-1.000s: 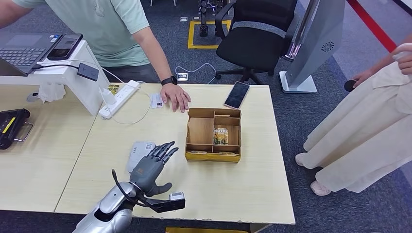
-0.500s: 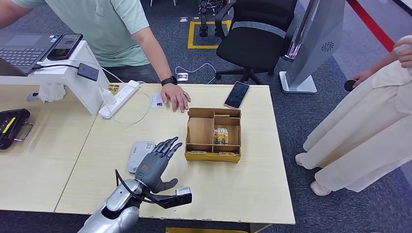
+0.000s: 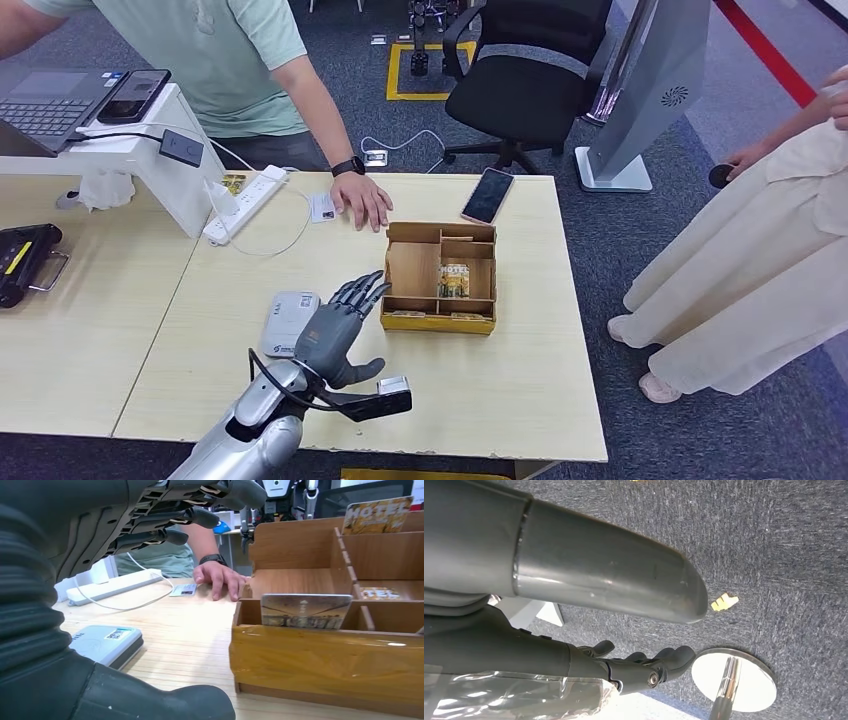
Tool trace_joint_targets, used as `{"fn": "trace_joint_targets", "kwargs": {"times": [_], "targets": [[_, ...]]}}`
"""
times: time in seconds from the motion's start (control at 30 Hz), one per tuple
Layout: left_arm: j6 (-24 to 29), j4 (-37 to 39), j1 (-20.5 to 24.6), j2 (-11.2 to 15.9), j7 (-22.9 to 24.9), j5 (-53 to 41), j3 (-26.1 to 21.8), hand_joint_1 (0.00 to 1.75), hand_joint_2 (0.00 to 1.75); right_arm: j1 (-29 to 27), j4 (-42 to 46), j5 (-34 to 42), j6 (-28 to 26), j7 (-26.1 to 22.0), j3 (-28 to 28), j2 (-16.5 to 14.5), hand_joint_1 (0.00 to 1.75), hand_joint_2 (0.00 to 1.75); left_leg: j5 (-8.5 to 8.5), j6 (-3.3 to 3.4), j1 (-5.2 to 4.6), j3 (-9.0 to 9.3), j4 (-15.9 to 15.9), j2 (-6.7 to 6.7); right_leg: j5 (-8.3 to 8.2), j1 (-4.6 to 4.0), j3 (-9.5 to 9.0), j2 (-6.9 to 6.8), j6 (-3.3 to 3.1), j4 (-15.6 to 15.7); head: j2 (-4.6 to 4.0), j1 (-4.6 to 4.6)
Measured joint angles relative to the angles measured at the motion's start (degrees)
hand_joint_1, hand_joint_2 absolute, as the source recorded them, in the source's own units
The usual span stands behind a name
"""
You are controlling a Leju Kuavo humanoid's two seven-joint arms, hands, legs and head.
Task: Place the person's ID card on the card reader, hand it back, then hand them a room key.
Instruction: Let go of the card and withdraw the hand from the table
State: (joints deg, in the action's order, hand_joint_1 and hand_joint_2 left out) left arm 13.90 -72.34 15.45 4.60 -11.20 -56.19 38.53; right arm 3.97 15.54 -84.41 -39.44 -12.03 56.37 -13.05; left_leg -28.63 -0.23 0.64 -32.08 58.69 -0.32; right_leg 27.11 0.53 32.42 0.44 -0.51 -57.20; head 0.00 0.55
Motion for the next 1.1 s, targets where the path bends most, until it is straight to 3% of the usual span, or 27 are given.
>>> {"fn": "trace_joint_targets", "kwargs": {"times": [0.4, 1.1], "targets": [[-0.1, -0.1, 0.1, -0.9, -0.8, 0.8, 1.1, 0.00, 1.75, 0.0, 0.0, -0.1, 0.0, 0.3, -0.1, 0.0, 0.00, 0.00, 0.00, 0.00, 0.00, 0.00, 0.0, 0.00, 0.00, 0.00, 0.00, 0.00, 0.00, 0.0, 0.00, 0.01], [2.1, 6.8, 4.8, -6.8, -2.0, 2.0, 3.4, 0.00, 1.75, 0.8, -0.2, -1.4, 0.0, 1.2, -1.7, 0.0, 0.00, 0.00, 0.00, 0.00, 0.00, 0.00, 0.0, 0.00, 0.00, 0.00, 0.01, 0.00, 0.00, 0.0, 0.00, 0.00]]}}
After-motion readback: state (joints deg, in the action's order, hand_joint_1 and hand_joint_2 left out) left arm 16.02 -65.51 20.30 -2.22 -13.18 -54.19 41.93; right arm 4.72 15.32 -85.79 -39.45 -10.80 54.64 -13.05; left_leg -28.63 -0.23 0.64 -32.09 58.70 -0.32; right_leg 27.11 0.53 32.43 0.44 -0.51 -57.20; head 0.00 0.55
